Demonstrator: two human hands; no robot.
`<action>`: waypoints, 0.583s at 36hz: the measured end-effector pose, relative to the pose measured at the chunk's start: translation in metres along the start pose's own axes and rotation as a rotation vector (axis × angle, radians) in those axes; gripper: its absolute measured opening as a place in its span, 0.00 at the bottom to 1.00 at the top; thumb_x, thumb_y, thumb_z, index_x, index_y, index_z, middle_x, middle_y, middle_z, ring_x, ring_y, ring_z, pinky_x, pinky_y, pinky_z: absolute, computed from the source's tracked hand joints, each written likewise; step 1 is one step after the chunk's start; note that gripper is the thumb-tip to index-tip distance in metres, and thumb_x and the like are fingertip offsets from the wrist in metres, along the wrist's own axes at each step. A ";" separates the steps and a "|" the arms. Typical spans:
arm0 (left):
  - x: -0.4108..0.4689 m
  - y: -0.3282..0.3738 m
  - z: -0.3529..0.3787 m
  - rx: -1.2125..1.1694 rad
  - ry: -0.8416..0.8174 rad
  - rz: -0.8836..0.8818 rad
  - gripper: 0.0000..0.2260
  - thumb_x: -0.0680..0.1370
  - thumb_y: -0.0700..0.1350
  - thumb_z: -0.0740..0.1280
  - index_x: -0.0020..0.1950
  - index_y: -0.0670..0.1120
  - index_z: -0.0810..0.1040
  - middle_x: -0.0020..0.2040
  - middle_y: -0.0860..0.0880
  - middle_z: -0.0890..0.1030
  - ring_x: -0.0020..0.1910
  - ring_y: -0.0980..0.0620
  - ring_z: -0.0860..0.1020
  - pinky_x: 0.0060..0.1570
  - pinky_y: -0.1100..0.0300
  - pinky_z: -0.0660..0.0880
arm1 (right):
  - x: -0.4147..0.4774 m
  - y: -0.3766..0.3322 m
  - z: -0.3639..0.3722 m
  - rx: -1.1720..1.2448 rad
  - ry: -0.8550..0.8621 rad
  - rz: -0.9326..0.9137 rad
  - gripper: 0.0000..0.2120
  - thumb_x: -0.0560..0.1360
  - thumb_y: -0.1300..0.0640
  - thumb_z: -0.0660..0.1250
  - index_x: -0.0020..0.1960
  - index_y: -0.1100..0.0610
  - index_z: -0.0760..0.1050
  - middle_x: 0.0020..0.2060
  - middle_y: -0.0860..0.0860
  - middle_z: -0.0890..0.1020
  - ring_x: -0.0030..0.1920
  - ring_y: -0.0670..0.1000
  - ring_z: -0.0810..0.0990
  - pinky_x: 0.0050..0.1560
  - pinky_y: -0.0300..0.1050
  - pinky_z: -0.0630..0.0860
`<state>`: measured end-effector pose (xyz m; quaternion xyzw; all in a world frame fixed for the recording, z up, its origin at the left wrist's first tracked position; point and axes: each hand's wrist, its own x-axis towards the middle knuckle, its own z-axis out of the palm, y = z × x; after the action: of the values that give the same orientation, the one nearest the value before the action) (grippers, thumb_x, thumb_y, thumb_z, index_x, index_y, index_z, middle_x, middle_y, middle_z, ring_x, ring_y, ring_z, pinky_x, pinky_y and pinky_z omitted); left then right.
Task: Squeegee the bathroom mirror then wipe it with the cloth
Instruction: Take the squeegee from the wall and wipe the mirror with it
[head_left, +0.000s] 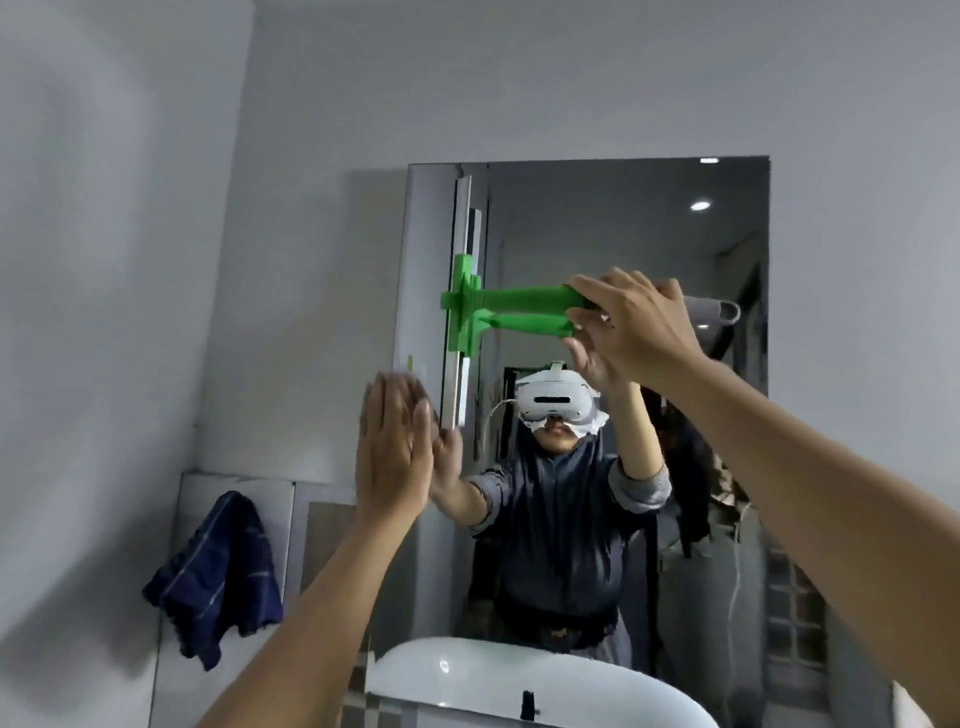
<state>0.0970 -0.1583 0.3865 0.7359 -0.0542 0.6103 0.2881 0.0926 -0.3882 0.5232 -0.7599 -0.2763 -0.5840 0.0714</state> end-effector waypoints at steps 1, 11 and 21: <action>-0.007 -0.006 0.004 -0.016 -0.038 0.008 0.33 0.78 0.62 0.43 0.73 0.40 0.58 0.75 0.42 0.59 0.74 0.46 0.54 0.73 0.47 0.54 | 0.008 -0.001 0.001 -0.008 0.010 0.000 0.14 0.78 0.50 0.58 0.63 0.48 0.71 0.53 0.52 0.78 0.57 0.54 0.72 0.51 0.50 0.60; -0.029 -0.035 0.027 0.025 -0.081 0.089 0.31 0.77 0.56 0.56 0.74 0.39 0.54 0.76 0.44 0.53 0.71 0.66 0.42 0.71 0.63 0.46 | 0.049 -0.018 0.024 0.007 0.034 -0.023 0.13 0.79 0.50 0.56 0.61 0.48 0.72 0.53 0.52 0.78 0.56 0.55 0.71 0.49 0.48 0.56; -0.025 -0.045 0.034 -0.056 -0.011 0.144 0.30 0.77 0.50 0.63 0.73 0.37 0.57 0.70 0.68 0.42 0.70 0.69 0.41 0.68 0.71 0.44 | 0.068 -0.026 0.015 -0.022 -0.025 -0.051 0.14 0.79 0.49 0.55 0.64 0.45 0.70 0.52 0.52 0.76 0.58 0.54 0.70 0.54 0.51 0.58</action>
<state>0.1393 -0.1443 0.3441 0.7251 -0.1256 0.6238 0.2634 0.1037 -0.3371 0.5759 -0.7606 -0.2899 -0.5792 0.0444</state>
